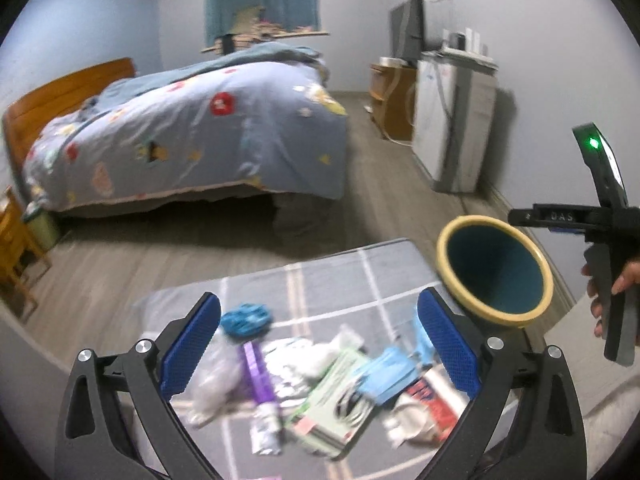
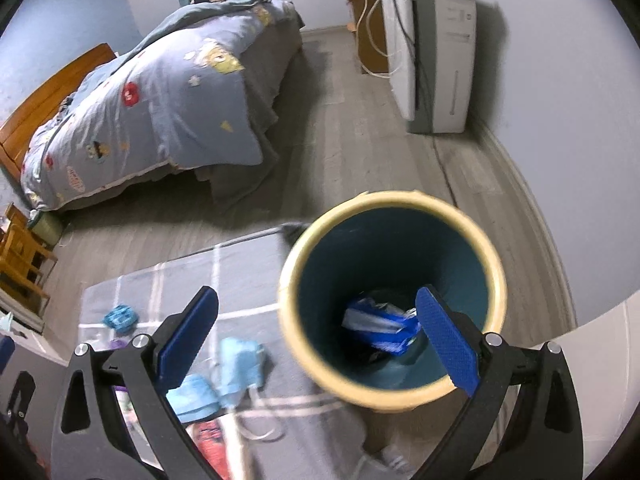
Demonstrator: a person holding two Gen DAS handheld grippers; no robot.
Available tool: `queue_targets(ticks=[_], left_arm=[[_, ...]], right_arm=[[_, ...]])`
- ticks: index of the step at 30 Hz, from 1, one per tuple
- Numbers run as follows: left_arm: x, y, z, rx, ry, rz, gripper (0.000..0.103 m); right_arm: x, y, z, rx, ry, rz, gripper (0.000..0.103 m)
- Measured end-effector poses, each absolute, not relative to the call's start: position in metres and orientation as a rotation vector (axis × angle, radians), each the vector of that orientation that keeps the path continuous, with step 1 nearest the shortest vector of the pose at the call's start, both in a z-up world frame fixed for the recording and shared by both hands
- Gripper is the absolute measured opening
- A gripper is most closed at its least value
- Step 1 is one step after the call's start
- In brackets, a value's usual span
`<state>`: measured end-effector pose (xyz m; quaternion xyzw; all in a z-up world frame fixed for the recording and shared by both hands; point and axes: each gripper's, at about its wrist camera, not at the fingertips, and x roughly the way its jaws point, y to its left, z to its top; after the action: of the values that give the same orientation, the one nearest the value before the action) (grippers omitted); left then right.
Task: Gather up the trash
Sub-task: 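Grasp the pink snack wrapper with the left gripper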
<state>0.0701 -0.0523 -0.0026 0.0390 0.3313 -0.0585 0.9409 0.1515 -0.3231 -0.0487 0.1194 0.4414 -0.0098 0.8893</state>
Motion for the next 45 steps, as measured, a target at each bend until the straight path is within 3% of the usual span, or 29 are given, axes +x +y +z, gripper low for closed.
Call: queue_targets(ticks=[13,29,32,35,37,45], left_arm=[[0.002,0.039,-0.077,-0.044,0.831,0.014,0.098],[-0.022,0.028,-0.161,0.15,1.077,-0.101,0.094],[-0.019,0.024,-0.177,0.193,1.141,-0.112,0.072],[-0.014,0.024,-0.182,0.216,1.166,-0.118,0.04],[-0.011,0.024,-0.175,0.223,1.144,-0.123,0.012],[0.012,0.041,-0.082,0.083,0.948,-0.125,0.007]], right_arm=[[0.111,-0.223,-0.054,0.205,0.999,0.066,0.097],[0.113,-0.186,-0.064,0.212,1.04,0.067,0.097],[0.116,-0.19,-0.068,0.226,1.05,0.064,0.097],[0.119,-0.194,-0.071,0.23,1.059,0.062,0.097],[0.12,-0.2,-0.073,0.233,1.063,0.059,0.097],[0.13,-0.241,-0.089,0.306,1.093,0.0,0.097]])
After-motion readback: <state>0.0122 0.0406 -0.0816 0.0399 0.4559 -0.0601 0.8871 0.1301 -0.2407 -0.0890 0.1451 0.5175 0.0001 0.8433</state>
